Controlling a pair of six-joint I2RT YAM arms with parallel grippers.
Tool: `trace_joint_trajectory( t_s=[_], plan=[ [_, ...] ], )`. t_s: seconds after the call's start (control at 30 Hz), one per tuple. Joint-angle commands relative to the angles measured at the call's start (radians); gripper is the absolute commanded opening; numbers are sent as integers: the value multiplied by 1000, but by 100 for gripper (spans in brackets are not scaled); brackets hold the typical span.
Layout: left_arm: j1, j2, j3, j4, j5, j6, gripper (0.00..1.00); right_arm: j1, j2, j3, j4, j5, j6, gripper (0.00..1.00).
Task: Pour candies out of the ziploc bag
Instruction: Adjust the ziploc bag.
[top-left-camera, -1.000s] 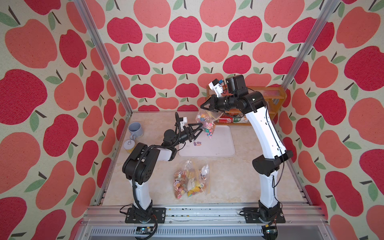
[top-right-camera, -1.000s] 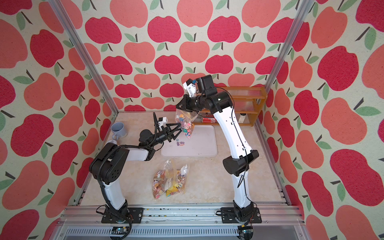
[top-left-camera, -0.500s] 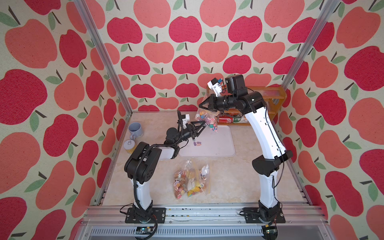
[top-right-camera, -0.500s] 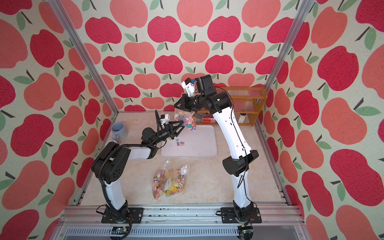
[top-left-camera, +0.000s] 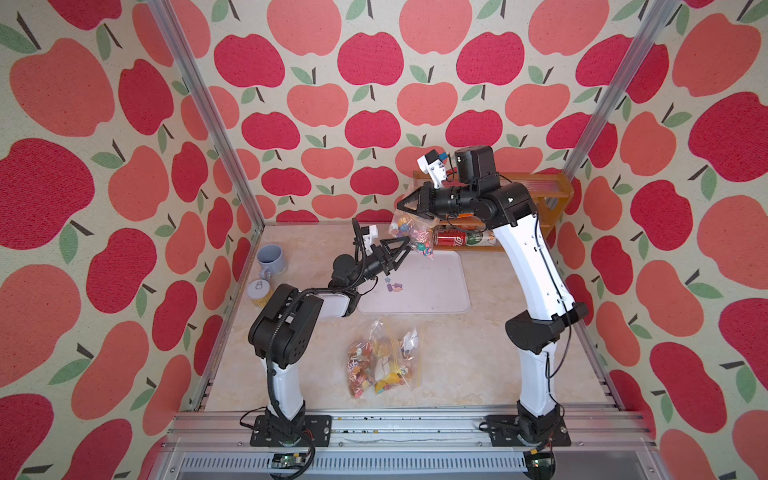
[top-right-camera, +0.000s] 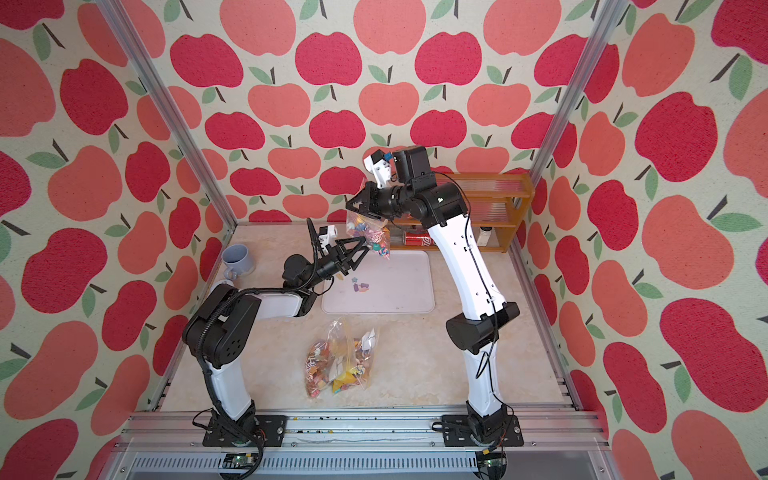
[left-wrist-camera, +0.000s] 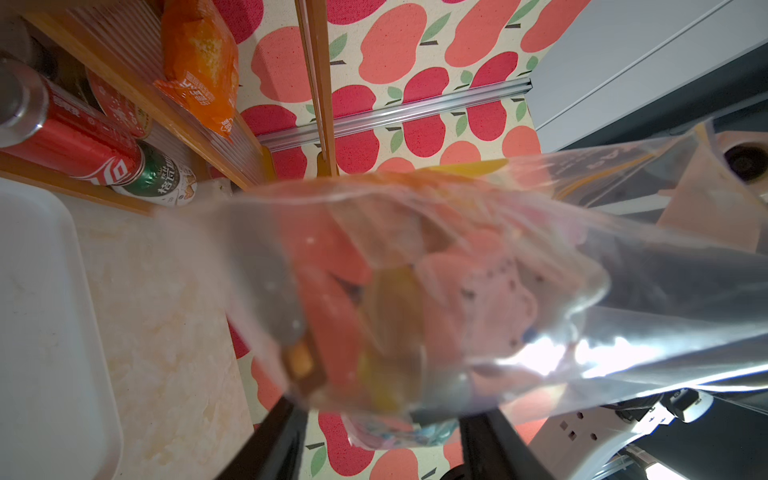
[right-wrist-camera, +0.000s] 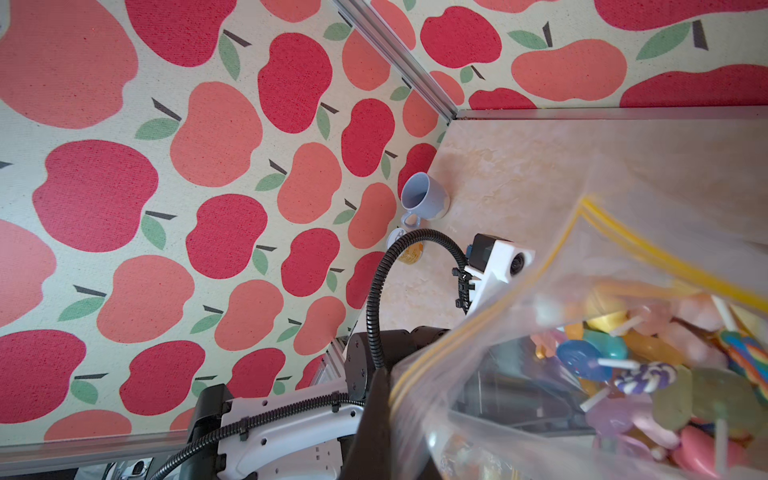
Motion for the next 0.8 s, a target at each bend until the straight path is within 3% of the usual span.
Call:
trace_joint_trajectory(
  t_s=[0.0, 0.17, 0.5, 0.77],
  plan=[
    [-16, -39, -20, 29, -36, 34, 96, 6, -90, 55, 114, -77, 34, 0],
    [-38, -47, -4, 29, -49, 63, 97, 13, -96, 56, 106, -83, 40, 0],
    [-51, -55, 48, 29, -125, 132, 90, 36, -144, -13, 107, -52, 35, 0],
    [-81, -32, 125, 30, -162, 137, 75, 26, -162, -36, 101, 8, 40, 0]
  ],
)
